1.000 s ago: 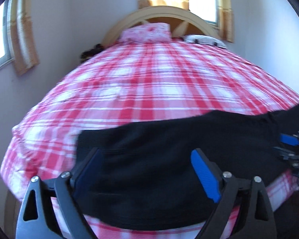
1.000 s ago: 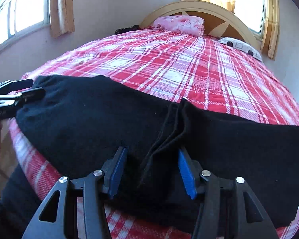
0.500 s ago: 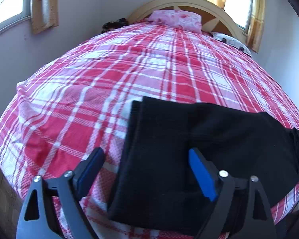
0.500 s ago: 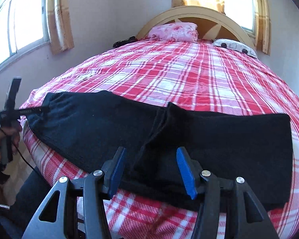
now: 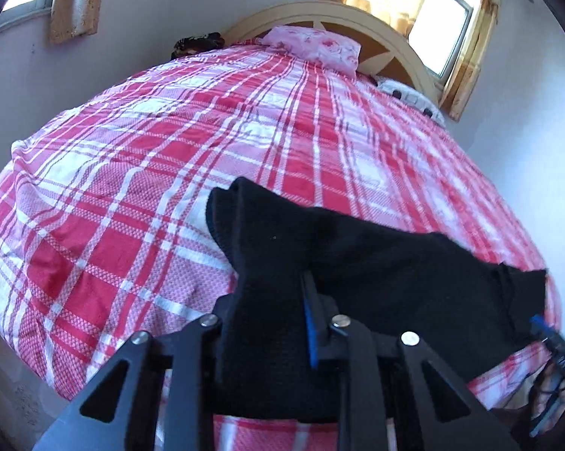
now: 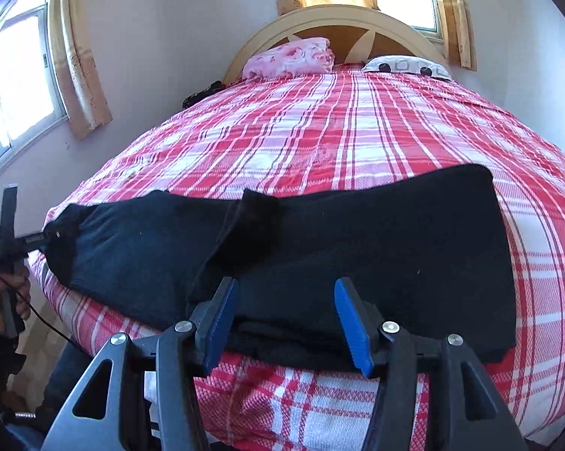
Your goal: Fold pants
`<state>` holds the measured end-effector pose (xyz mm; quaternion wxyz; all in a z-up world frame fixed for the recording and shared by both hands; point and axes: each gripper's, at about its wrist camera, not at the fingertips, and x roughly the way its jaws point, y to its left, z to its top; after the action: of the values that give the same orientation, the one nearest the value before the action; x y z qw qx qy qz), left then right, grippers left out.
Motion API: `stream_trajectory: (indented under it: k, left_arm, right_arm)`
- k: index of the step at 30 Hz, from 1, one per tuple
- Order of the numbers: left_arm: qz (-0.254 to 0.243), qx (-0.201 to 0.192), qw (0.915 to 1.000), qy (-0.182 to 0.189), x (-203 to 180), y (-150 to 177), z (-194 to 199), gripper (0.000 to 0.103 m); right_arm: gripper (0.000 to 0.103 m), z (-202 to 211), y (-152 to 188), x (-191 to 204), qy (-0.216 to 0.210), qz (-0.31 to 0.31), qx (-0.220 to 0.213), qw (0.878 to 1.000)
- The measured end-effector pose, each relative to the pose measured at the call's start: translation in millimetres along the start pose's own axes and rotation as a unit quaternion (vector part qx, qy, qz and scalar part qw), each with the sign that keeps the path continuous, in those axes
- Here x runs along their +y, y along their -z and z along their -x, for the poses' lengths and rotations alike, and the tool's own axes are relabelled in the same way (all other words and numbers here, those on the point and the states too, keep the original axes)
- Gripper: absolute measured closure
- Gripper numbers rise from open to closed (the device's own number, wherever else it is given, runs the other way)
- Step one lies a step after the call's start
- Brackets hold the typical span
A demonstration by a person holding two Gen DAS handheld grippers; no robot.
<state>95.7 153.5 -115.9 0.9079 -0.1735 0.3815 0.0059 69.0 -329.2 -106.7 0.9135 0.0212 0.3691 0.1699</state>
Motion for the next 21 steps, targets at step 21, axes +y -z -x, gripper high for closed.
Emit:
stream_trajectory:
  k: [21]
  left_arm:
    - [-0.107, -0.047, 0.9846, 0.13, -168.2, -26.9, 54.4, 0.079]
  right_arm:
    - [0.048, 29.2, 4.5, -62.8, 0.028, -0.046, -0.027, 0.998]
